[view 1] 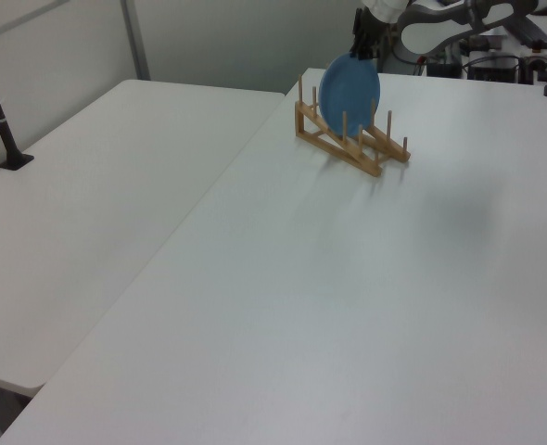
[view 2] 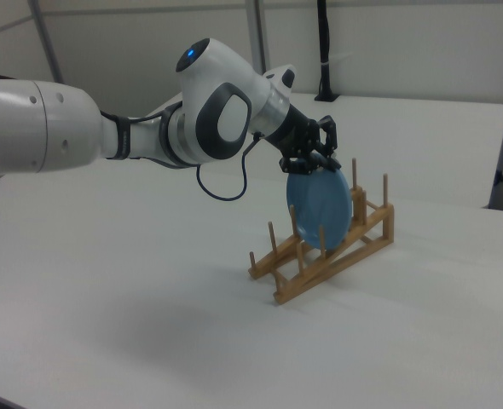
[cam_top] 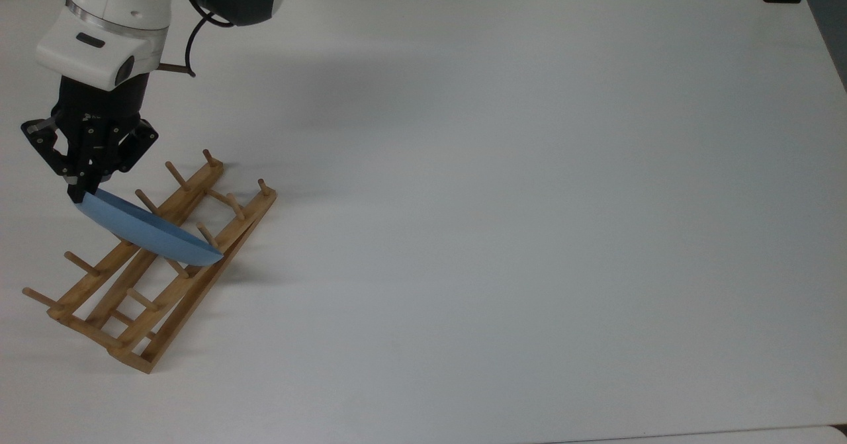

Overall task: Pick plate from plate rack
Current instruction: 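Lift the blue plate up out of the rack slots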

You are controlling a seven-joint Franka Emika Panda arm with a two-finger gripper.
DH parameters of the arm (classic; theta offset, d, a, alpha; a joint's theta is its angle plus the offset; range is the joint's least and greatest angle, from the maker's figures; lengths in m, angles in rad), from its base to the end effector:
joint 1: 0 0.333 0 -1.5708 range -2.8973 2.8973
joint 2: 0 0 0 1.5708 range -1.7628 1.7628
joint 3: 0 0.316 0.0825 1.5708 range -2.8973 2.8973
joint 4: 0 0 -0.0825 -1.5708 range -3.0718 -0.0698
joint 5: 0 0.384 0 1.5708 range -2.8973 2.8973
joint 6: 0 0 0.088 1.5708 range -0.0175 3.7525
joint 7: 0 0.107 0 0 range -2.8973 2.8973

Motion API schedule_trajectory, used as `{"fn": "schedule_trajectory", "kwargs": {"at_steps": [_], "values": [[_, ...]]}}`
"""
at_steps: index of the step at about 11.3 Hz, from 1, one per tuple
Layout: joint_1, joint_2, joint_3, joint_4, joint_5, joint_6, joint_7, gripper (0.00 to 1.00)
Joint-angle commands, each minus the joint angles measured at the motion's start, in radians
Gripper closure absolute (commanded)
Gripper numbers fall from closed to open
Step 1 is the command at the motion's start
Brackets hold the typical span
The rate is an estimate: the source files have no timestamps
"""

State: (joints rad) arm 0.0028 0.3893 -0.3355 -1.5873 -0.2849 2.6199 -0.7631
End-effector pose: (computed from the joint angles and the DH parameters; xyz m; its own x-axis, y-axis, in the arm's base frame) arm 0.6872 -0.1911 0.4966 0.7265 0.6739 0.1347 0.4470 -0.6122 0.6522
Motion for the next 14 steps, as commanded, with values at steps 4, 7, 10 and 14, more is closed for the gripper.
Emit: {"fn": "schedule_trajectory", "kwargs": {"at_steps": [4, 7, 10, 14], "values": [[0.006, -0.090, -0.033, 0.029, -0.002, 0.035, 0.013, 0.92], [0.022, -0.139, -0.019, 0.030, 0.001, 0.029, 0.169, 0.93], [0.103, -0.153, -0.010, 0.029, 0.003, 0.002, 0.480, 0.93], [0.207, -0.121, 0.069, 0.000, 0.138, -0.142, 0.824, 0.93]]}}
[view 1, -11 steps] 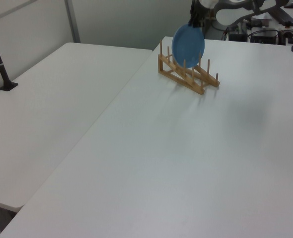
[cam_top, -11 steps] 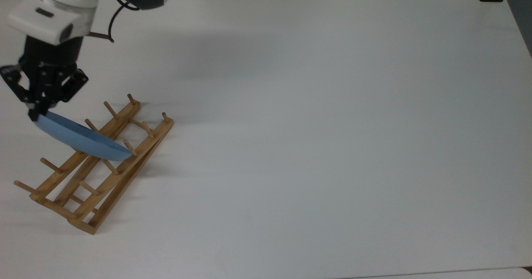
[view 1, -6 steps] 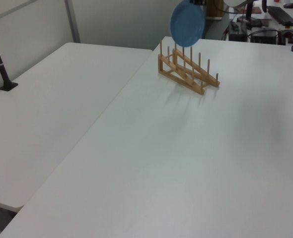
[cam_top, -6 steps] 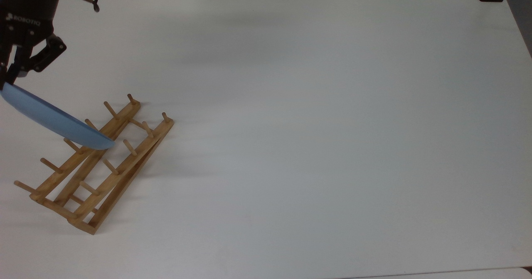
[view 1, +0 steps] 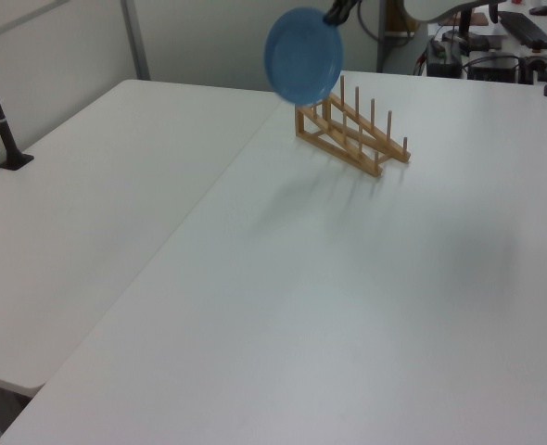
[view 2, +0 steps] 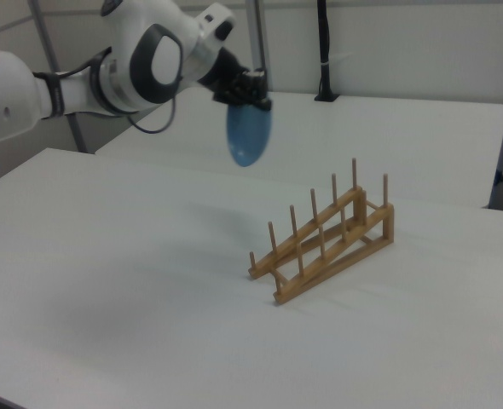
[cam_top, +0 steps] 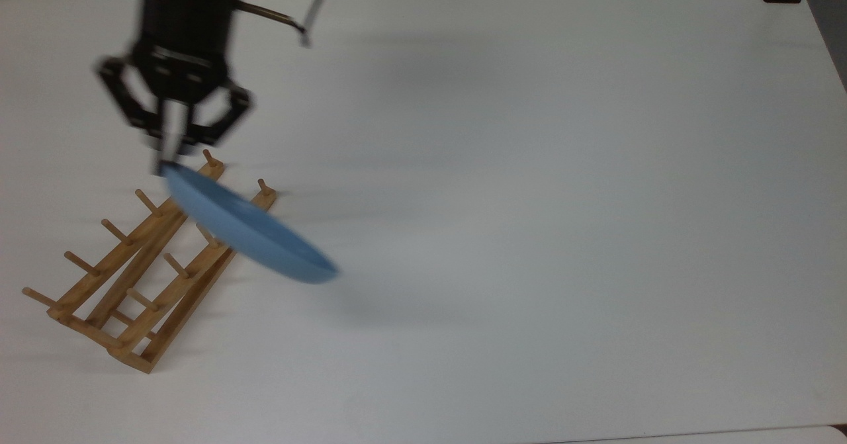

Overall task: Pick plate from plate rack
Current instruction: 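Lift the blue plate up out of the rack slots, then carry the plate away from the rack and lower it onto the table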

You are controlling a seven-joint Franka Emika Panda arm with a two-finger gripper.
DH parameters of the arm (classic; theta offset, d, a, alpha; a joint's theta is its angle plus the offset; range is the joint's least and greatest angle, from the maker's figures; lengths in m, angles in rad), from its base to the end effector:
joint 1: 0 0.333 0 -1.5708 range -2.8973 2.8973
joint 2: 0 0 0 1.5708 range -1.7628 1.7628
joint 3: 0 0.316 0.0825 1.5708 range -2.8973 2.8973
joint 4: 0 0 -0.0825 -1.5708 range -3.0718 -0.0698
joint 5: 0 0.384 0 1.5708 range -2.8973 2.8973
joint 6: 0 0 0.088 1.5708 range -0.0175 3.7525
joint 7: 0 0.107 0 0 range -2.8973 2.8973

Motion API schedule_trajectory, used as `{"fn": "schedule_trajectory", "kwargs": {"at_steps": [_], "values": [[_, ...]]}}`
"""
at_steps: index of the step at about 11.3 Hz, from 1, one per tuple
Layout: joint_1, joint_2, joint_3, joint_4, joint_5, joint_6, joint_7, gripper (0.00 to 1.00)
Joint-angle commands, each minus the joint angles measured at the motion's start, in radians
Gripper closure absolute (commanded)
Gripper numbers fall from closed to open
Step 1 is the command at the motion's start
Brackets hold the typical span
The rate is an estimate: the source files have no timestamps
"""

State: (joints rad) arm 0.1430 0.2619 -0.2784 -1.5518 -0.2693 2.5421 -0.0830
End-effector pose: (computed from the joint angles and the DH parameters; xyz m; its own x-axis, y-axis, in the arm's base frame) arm 0.6856 -0.0654 0.5887 0.7626 0.2481 0.5974 0.0054 -0.9260 0.3776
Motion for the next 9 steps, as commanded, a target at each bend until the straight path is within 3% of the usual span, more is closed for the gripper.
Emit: {"fn": "schedule_trajectory", "kwargs": {"at_steps": [1, 3, 5, 9], "values": [[0.102, 0.014, 0.013, -0.040, 0.227, -0.122, 0.166, 0.93], [0.139, 0.010, 0.014, -0.056, 0.375, -0.373, 0.204, 0.95], [0.136, 0.007, 0.015, -0.103, 0.468, -0.591, 0.178, 0.98], [0.099, 0.026, 0.013, -0.201, 0.478, -0.825, -0.067, 0.98]]}}
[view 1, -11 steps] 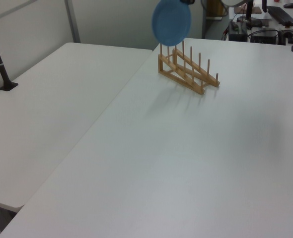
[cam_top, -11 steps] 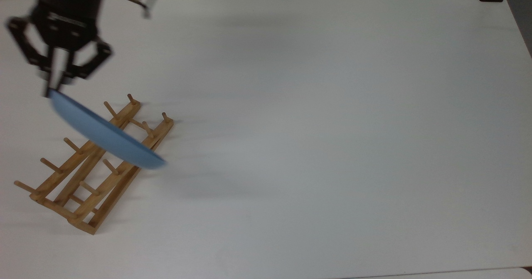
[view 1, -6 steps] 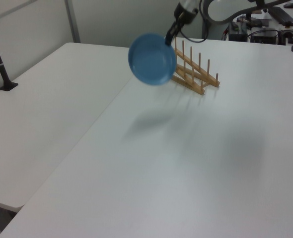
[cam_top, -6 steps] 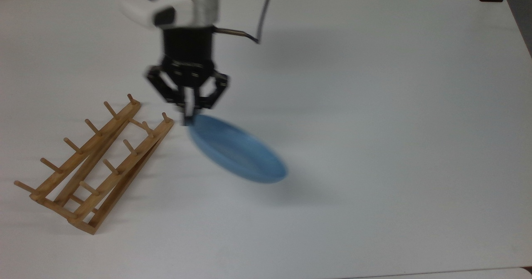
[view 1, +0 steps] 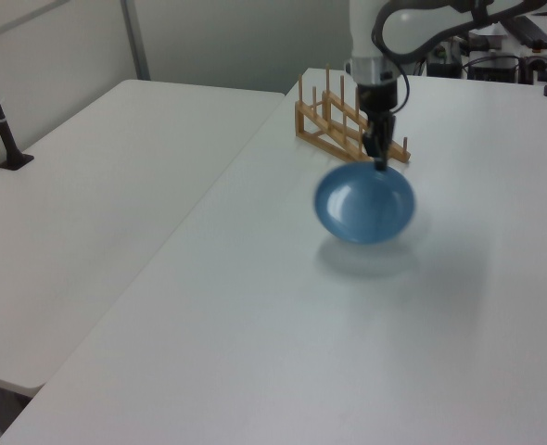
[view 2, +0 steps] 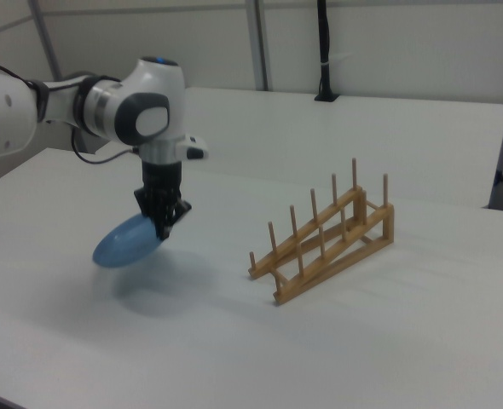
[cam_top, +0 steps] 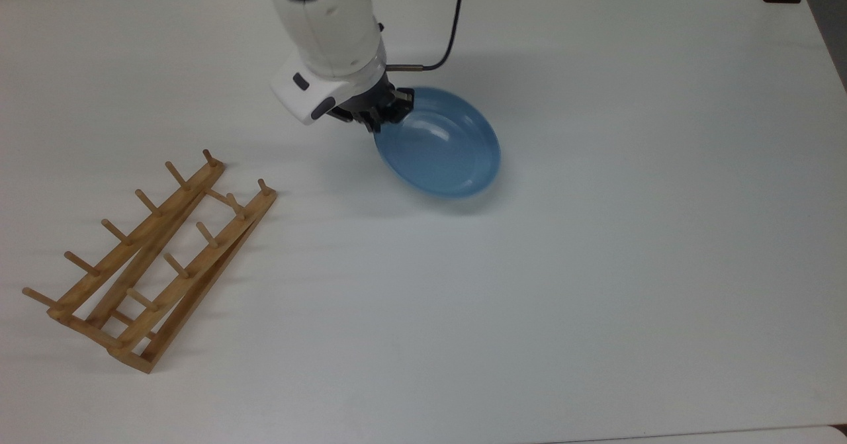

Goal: Pick plate from plate rack

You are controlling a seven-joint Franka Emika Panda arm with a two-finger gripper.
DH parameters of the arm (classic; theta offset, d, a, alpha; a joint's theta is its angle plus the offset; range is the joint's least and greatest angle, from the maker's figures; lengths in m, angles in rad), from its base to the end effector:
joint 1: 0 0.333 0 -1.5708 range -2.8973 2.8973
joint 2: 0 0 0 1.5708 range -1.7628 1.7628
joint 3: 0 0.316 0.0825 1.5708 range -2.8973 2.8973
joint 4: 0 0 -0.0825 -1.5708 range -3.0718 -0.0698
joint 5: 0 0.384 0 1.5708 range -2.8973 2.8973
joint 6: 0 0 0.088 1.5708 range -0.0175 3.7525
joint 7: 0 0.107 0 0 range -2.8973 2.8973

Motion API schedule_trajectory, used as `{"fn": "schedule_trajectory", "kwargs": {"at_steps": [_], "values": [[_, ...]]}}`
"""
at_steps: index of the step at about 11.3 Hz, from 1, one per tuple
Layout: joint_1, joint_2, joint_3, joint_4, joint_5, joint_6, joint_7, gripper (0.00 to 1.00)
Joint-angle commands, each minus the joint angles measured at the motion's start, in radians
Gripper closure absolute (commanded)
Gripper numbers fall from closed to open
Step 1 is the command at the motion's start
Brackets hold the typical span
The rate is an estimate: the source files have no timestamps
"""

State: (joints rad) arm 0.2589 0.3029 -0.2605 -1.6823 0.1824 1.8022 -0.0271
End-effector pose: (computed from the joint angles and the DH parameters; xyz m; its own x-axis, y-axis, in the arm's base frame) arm 0.6243 0.0277 0.4156 0.9853 -0.0184 -0.1698 -0.0350 -0.9948 -0.0953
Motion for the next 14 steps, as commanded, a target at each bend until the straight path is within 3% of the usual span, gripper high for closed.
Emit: {"fn": "schedule_trajectory", "kwargs": {"at_steps": [1, 3, 5, 8, 9, 12, 14], "values": [[-0.021, -0.004, -0.005, -0.101, 0.026, -0.078, -0.128, 0.97], [-0.030, 0.037, -0.005, -0.103, 0.014, -0.072, -0.146, 0.93], [-0.036, 0.048, -0.005, -0.106, -0.009, -0.073, -0.227, 0.83], [-0.046, 0.047, -0.005, -0.103, -0.043, -0.075, -0.231, 0.47], [-0.046, 0.033, -0.006, -0.097, -0.044, -0.076, -0.215, 0.40], [-0.046, -0.103, -0.002, -0.076, -0.113, -0.084, -0.131, 0.20], [-0.070, -0.197, 0.026, -0.062, -0.147, -0.150, -0.125, 0.00]]}}
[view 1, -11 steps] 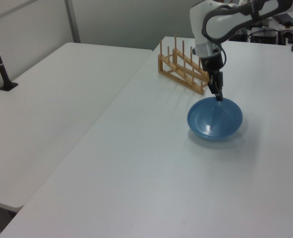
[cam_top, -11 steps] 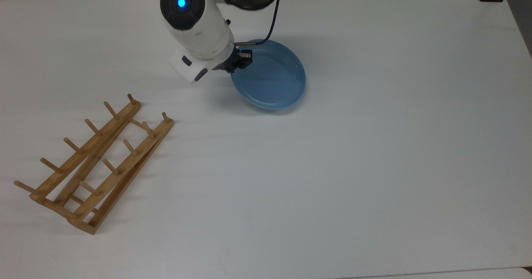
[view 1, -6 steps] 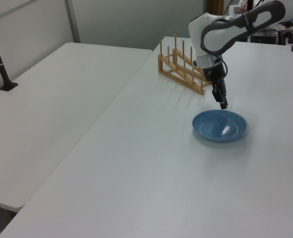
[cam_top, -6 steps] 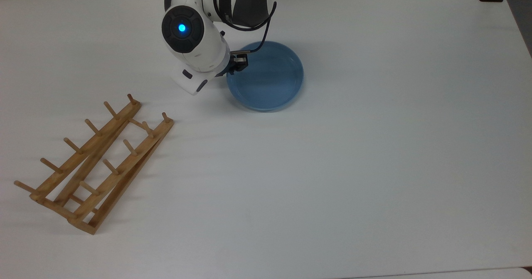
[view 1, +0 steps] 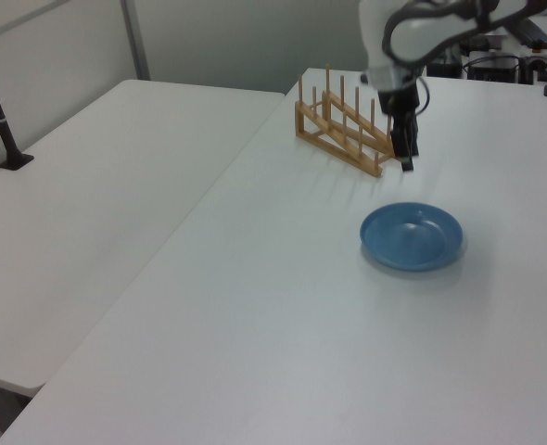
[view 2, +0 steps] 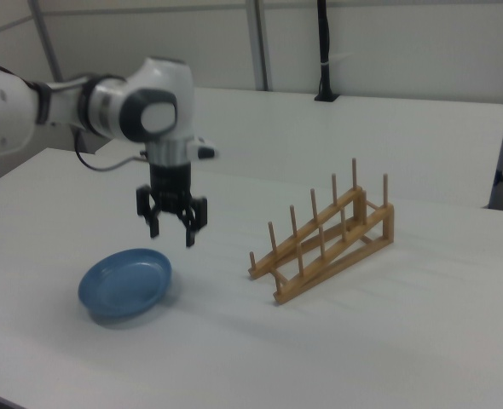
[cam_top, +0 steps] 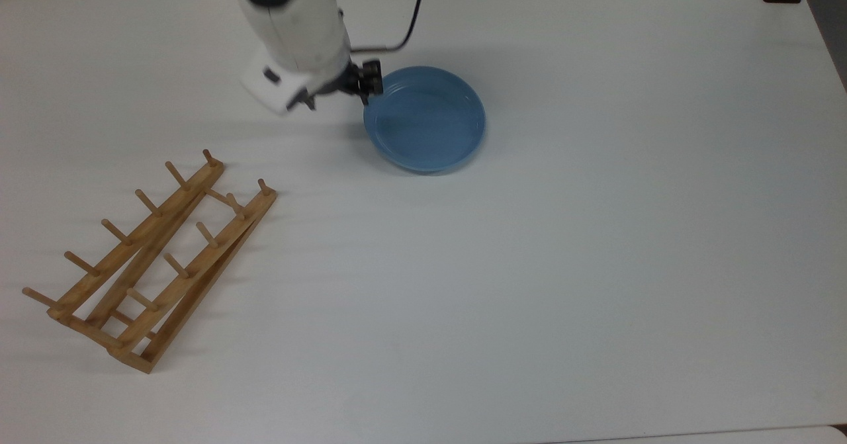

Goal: Pick plate from plate rack

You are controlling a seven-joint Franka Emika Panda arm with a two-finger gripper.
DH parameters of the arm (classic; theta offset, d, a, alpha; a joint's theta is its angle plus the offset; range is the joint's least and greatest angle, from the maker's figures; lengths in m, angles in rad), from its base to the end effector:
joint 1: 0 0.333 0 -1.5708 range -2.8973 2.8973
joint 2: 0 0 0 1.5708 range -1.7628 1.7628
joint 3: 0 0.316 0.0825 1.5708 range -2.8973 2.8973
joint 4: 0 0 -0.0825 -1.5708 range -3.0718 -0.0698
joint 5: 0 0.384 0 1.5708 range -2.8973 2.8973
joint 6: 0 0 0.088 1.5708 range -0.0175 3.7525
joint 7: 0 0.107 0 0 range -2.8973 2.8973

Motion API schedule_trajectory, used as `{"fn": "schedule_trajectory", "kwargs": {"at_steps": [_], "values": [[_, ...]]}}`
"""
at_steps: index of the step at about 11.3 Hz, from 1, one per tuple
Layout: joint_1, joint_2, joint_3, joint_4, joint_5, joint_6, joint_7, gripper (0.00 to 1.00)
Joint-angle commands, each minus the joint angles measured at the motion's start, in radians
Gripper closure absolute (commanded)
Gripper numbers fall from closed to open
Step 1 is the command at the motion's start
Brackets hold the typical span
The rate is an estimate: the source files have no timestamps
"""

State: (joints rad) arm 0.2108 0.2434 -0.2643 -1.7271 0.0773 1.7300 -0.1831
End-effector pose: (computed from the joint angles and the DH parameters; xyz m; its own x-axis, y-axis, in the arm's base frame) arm 0.6014 -0.0147 0.4260 0.9682 0.1112 -0.2241 0.1025 -0.9935 -0.0501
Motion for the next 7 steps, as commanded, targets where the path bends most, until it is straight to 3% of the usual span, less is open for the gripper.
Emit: {"fn": "schedule_trajectory", "kwargs": {"at_steps": [1, 2, 3, 7], "values": [[-0.059, -0.171, 0.095, -0.006, -0.074, -0.102, 0.033, 0.00], [-0.118, -0.196, 0.178, -0.006, -0.132, -0.113, 0.043, 0.00], [-0.155, -0.214, 0.204, -0.006, -0.142, -0.115, 0.066, 0.00], [-0.209, -0.242, 0.207, 0.006, -0.128, -0.101, 0.178, 0.00]]}}
